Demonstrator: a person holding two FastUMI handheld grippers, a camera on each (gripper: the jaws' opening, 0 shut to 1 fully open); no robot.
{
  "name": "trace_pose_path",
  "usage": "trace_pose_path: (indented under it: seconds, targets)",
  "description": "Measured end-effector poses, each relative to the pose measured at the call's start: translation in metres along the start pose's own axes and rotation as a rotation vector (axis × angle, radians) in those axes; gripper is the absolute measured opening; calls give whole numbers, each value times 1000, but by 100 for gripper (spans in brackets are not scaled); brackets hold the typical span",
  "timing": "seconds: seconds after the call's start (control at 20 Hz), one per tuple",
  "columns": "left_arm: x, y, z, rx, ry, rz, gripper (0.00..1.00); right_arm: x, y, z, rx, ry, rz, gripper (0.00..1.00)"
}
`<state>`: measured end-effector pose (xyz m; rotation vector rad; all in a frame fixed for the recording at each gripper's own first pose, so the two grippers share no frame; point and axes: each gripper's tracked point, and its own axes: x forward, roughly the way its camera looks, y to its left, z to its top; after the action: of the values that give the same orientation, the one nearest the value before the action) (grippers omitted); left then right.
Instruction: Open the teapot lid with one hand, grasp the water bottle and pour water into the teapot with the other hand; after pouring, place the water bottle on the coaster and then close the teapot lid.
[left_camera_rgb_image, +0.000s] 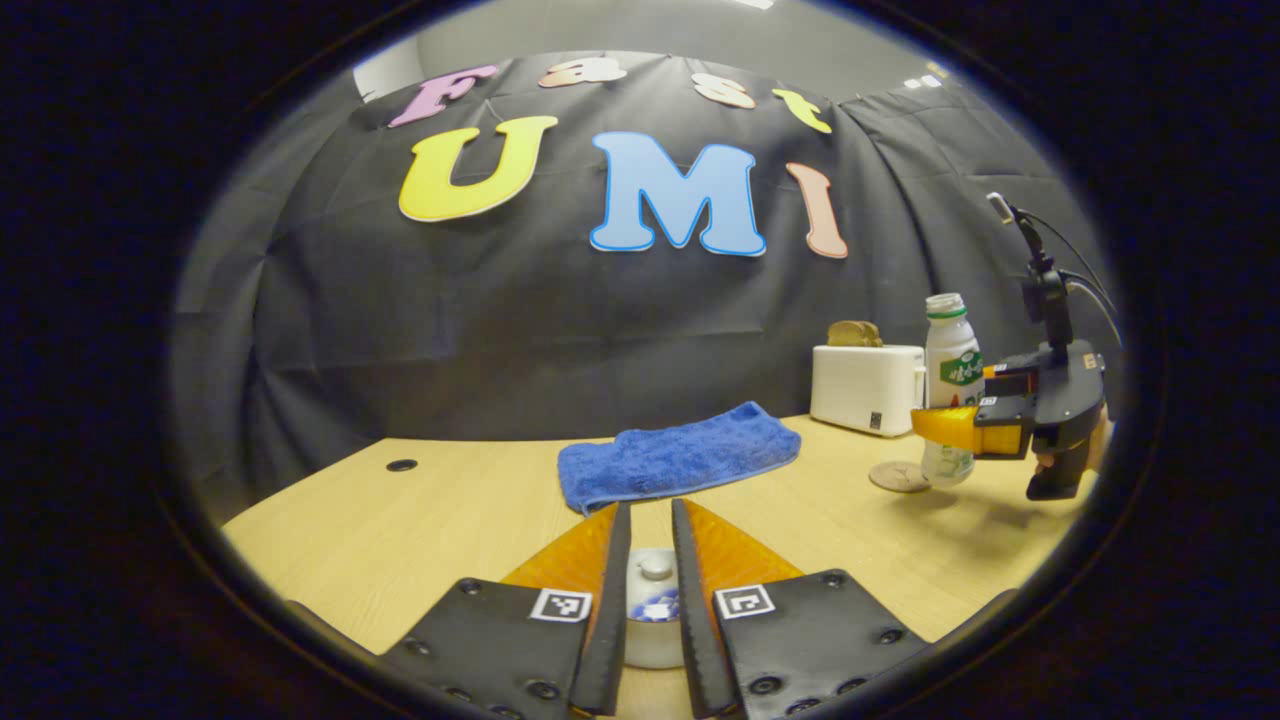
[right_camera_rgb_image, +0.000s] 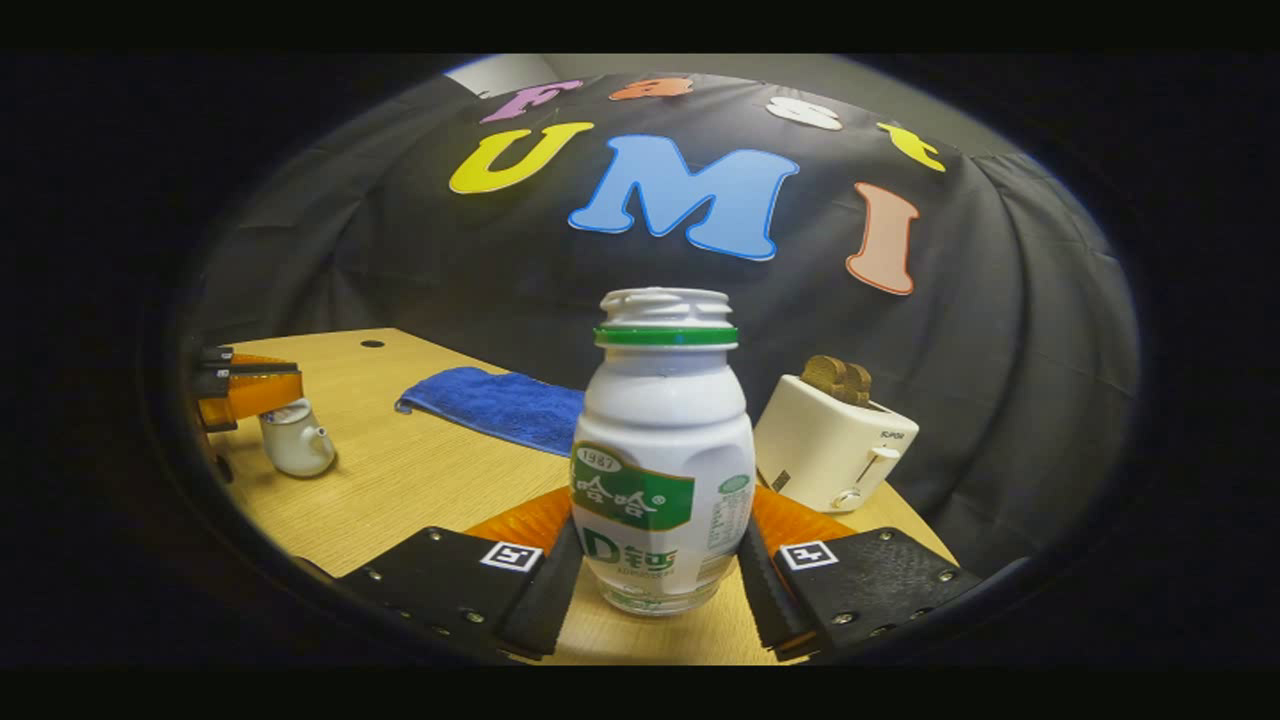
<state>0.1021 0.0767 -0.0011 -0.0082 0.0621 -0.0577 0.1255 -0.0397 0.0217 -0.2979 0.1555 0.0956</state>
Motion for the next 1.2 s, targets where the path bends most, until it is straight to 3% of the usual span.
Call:
trace_pose_path:
  seconds: [0.2,0.4,0.65,1.2]
  targets:
    - [-30,14,40,-33,-137,39,55,7,-6,3,80,-3,12,71]
    - [-48,-6,52,-66,-193,-37,85,18,-17,8,184,-7,12,71]
    - [-48,-4,54,-74,-201,-50,84,49,-35,-9,273,28,-5,71]
    - [-41,-14,43,-62,-169,-67,84,70,-37,-29,264,26,-21,71]
